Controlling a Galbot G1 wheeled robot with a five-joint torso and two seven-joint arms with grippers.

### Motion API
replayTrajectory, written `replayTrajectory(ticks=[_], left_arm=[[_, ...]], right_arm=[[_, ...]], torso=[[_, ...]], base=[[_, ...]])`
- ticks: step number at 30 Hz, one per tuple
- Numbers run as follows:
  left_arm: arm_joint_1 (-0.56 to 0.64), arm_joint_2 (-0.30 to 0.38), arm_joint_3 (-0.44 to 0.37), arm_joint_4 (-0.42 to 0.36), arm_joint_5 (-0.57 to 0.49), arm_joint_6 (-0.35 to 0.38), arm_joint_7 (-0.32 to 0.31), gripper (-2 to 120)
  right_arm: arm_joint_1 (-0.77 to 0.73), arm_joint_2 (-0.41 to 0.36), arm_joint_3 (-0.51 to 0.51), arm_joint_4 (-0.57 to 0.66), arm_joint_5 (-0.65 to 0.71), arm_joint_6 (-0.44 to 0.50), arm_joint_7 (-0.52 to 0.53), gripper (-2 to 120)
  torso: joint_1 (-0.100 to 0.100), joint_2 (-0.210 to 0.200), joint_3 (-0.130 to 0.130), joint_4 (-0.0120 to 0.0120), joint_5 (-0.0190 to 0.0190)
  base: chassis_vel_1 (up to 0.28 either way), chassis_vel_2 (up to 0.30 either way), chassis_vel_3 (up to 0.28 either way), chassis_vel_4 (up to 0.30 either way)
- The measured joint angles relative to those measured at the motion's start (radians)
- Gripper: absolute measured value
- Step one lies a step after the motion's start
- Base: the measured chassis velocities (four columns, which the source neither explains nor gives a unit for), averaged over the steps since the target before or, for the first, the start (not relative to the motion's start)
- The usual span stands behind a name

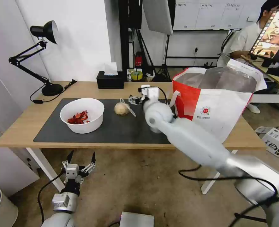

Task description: Pick up the trash from the table and place it into the takeout bag.

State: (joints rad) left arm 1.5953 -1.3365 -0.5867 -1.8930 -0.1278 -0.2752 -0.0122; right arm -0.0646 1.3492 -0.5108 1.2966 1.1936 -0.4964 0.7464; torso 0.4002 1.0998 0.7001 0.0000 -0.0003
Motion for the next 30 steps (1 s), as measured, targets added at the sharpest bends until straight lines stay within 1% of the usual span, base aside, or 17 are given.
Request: replayTrajectory(ticks=[1,2,4,5,7,8,11,14,16,19,20,23,30], left_arm=[[0.000,-0.001,0.000,0.001,0.000,-0.001,0.000,100],[0.000,-0.001,0.000,0.001,0.000,-0.001,0.000,100],[-0.001,-0.001,-0.002,0.001,0.000,-0.002,0.000,100],[-0.001,-0.001,-0.002,0.001,0.000,-0.002,0.000,100],[-0.002,-0.002,-0.005,0.001,-0.001,-0.003,0.000,100],[-0.002,-0.002,-0.005,0.001,-0.001,-0.003,0.000,100],[0.001,-0.005,-0.009,-0.001,-0.003,-0.009,-0.001,100],[0.002,-0.006,-0.010,-0.001,-0.003,-0.013,-0.001,100],[0.005,-0.008,-0.010,-0.001,-0.004,-0.018,-0.001,100],[0.010,-0.008,-0.011,0.000,-0.005,-0.026,-0.001,100],[0.010,-0.008,-0.011,0.000,-0.005,-0.026,-0.001,100],[0.013,-0.007,-0.013,0.000,-0.005,-0.028,-0.001,100],[0.012,-0.015,-0.007,-0.008,-0.005,-0.028,0.000,100]], right_arm=[[0.020,0.033,-0.003,-0.044,0.025,-0.020,0.000,100],[0.020,0.033,-0.003,-0.044,0.025,-0.020,0.000,100],[0.060,0.103,-0.009,-0.139,0.067,-0.055,-0.004,100],[0.060,0.103,-0.009,-0.139,0.067,-0.055,-0.004,100],[0.092,0.165,-0.015,-0.213,0.090,-0.086,-0.018,100],[0.092,0.165,-0.015,-0.213,0.090,-0.086,-0.018,100],[0.105,0.213,-0.022,-0.286,0.085,-0.114,-0.023,100],[0.105,0.226,-0.027,-0.312,0.075,-0.116,-0.030,100],[0.105,0.230,-0.041,-0.333,0.057,-0.116,-0.046,100],[0.100,0.230,-0.069,-0.382,0.015,-0.098,-0.094,100],[0.100,0.230,-0.069,-0.382,0.015,-0.098,-0.094,100],[0.100,0.230,-0.089,-0.423,-0.018,-0.067,-0.152,100],[0.093,0.229,-0.109,-0.456,-0.048,-0.039,-0.214,100]], torso=[[0.000,0.000,0.000,-0.0001,0.0000],[0.000,0.000,0.000,-0.0001,0.0000],[0.000,0.000,0.000,0.0003,0.0000],[0.000,0.000,0.000,0.0003,0.0000],[0.000,0.000,0.000,0.0003,-0.0001],[0.000,0.000,0.000,0.0003,-0.0001],[0.000,0.000,0.000,0.0002,-0.0001],[0.000,0.000,0.000,0.0004,0.0001],[0.000,0.000,0.000,0.0001,0.0000],[0.000,0.000,0.000,0.0000,0.0002],[0.000,0.000,0.000,0.0000,0.0002],[0.000,0.000,0.000,-0.0001,0.0002],[0.000,0.000,0.000,0.0000,0.0003]], base=[[0.000,0.000,0.000,0.000],[0.000,0.000,0.000,0.000],[0.000,0.000,0.000,0.000],[0.000,0.000,0.000,0.000],[0.000,0.000,0.000,0.000],[0.000,0.000,0.000,0.000],[0.000,0.000,0.000,0.000],[0.000,0.000,0.000,0.000],[0.000,0.000,0.000,0.000],[0.000,0.000,0.000,0.000],[0.000,0.000,0.000,0.000],[0.000,0.000,0.000,0.000],[0.000,0.000,0.000,0.000]])
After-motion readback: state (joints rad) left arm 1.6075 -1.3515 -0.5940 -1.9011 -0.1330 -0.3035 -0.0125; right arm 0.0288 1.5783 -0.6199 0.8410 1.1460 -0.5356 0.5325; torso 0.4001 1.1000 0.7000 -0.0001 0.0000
